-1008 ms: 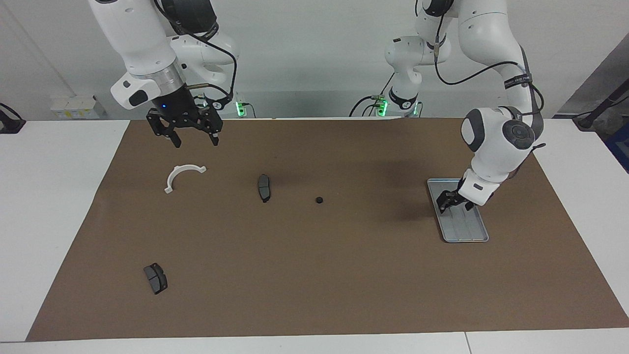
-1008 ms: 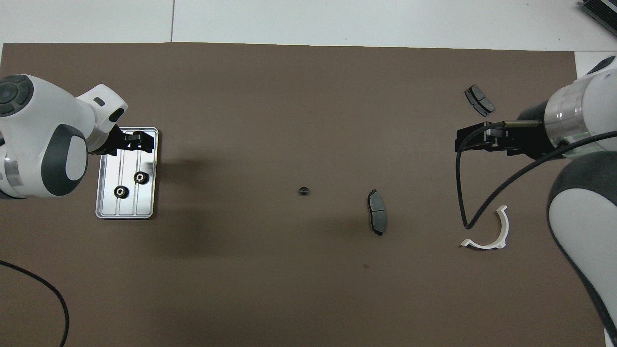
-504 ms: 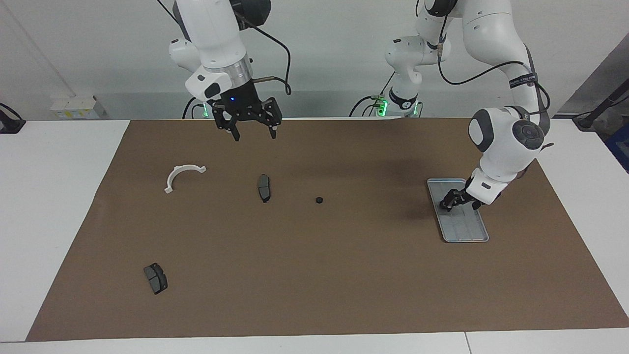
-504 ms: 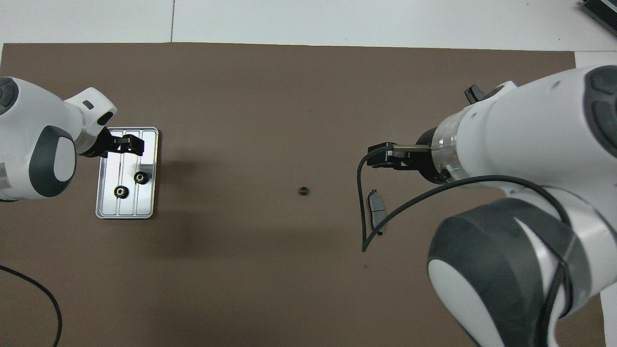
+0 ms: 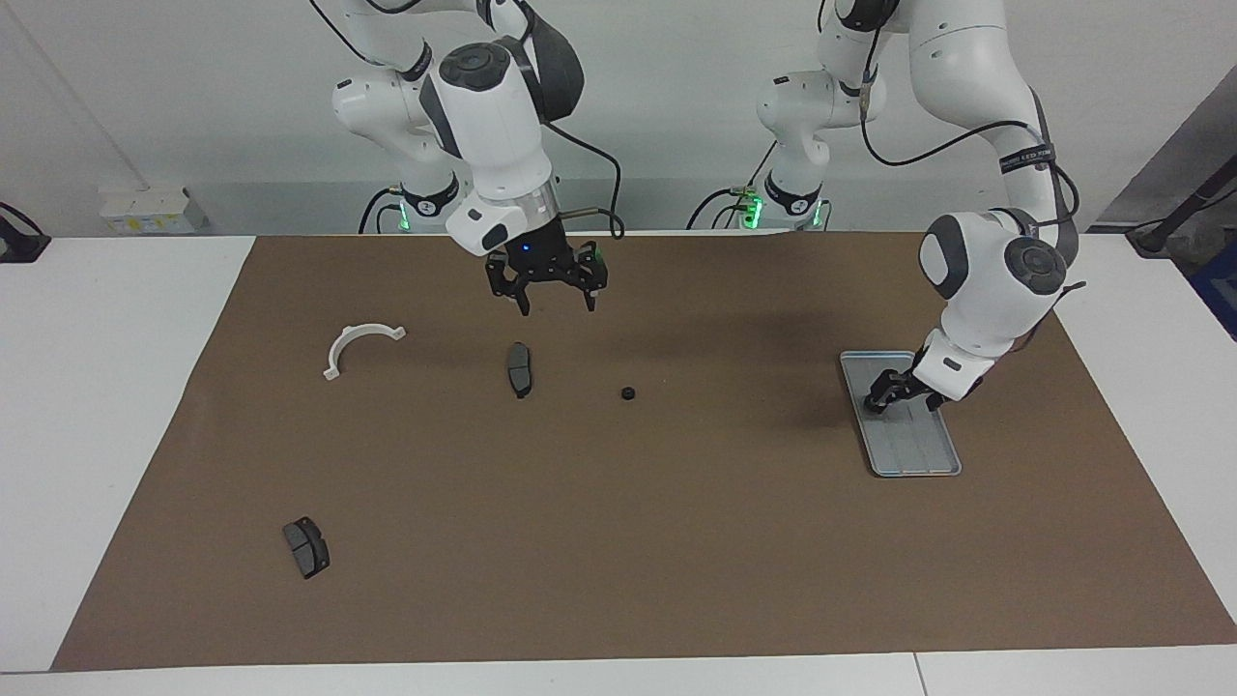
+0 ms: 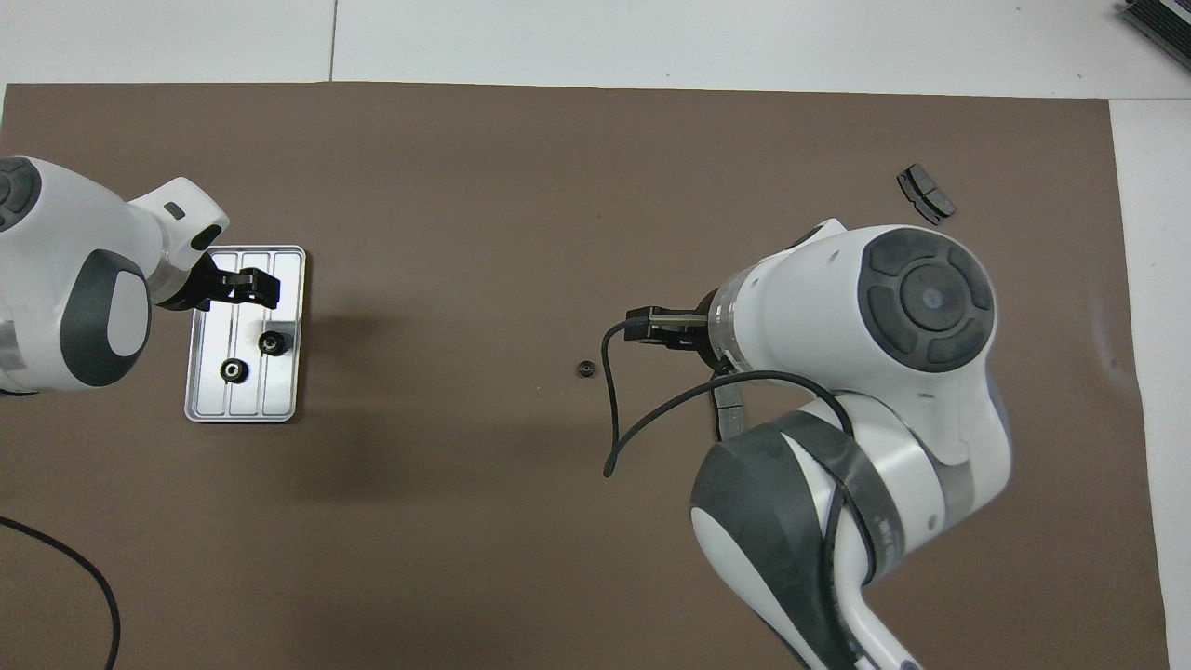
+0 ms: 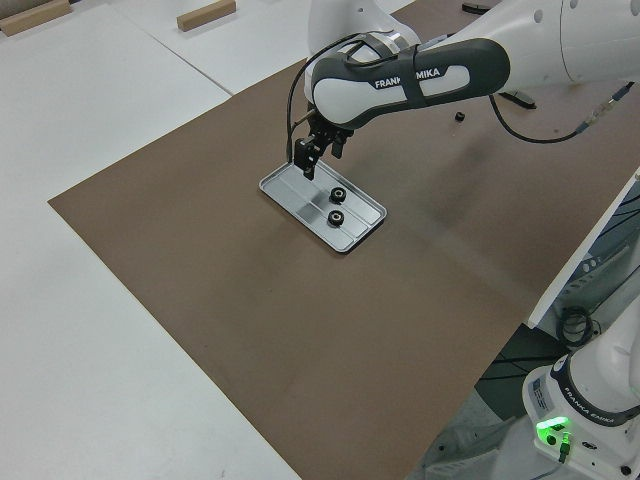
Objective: Place bearing gear from tray to pile
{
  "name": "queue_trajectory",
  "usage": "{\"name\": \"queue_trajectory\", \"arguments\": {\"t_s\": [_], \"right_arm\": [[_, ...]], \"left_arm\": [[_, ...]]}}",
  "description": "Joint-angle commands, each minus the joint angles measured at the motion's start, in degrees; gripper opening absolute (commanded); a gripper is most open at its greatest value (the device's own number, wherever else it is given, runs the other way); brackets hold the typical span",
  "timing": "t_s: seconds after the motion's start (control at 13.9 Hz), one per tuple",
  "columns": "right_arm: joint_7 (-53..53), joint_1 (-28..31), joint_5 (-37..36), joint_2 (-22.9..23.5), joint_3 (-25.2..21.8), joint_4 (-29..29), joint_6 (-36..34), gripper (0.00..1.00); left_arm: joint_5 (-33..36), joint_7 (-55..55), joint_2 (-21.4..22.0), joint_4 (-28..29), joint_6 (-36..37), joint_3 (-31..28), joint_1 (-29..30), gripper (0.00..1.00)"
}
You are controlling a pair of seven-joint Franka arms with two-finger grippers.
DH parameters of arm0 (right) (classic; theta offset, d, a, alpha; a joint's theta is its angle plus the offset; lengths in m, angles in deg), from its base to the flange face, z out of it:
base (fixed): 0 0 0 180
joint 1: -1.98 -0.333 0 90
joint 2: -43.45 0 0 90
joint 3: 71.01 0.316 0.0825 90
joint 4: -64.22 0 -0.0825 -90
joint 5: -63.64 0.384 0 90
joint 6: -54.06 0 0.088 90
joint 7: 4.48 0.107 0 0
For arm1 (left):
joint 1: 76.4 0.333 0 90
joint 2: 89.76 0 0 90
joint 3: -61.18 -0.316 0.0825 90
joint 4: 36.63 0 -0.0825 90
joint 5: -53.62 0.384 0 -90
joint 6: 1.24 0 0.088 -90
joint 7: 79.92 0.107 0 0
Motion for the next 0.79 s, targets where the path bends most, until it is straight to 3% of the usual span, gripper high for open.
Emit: {"name": "queue_trajectory", "arguments": {"t_s": [0.0, 0.22, 0.43, 0.72], "right_arm": [[2.18, -0.76, 0.93, 1.59, -0.18, -0.71, 2.60, 1.00], [3.59, -2.34, 0.93, 2.91, -0.18, -1.94, 5.41, 1.00], [5.43, -4.09, 0.93, 4.75, -0.18, -5.10, 12.86, 1.00], [6.32, -4.80, 0.31, 9.50, -0.26, -5.20, 20.61, 1.00]], "left_arm": [[-0.02, 3.39, 3.11, 5.77, -3.98, 0.31, 0.62, 0.86], [-0.02, 3.39, 4.44, 10.70, -8.47, 0.31, 0.62, 0.83], [-0.02, 3.48, 4.44, 10.97, -8.57, 0.31, 0.62, 0.83], [-0.02, 3.48, 4.44, 10.97, -8.39, 0.31, 0.62, 0.83]]}}
